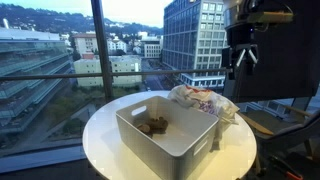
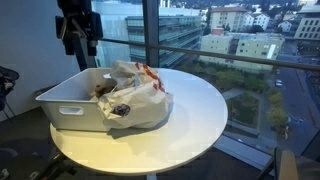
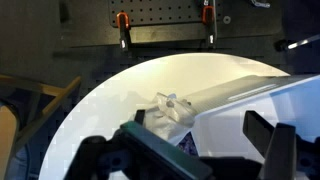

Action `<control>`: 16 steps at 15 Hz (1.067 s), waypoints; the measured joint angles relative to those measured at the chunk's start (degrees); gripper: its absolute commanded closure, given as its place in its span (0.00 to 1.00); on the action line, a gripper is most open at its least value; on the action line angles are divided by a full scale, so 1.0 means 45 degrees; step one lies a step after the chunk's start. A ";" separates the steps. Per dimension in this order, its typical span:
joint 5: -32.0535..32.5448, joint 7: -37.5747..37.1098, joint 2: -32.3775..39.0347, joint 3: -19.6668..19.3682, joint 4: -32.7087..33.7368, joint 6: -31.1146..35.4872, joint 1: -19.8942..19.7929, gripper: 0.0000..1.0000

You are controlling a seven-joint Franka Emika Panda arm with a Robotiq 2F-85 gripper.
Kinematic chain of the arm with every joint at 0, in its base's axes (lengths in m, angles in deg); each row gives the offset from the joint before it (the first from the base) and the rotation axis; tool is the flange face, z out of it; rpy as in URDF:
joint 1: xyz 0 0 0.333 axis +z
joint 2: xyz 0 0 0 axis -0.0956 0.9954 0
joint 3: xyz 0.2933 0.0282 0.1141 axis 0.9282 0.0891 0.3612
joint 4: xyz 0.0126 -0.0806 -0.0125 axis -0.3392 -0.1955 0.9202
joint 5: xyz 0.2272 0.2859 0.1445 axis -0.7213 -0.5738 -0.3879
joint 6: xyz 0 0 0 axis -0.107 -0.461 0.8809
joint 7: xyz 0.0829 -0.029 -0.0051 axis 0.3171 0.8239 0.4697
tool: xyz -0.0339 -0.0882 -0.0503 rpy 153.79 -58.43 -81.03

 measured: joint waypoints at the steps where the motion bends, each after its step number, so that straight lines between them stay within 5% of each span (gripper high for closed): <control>1: 0.0000 0.0000 -0.0002 0.0000 0.0050 0.0001 0.0000 0.00; 11: -0.0608 -0.0045 0.0162 -0.0003 -0.0117 0.0095 0.0177 0.00; 16: -0.1169 -0.0710 0.0919 0.0424 -0.0829 0.1531 0.0685 0.00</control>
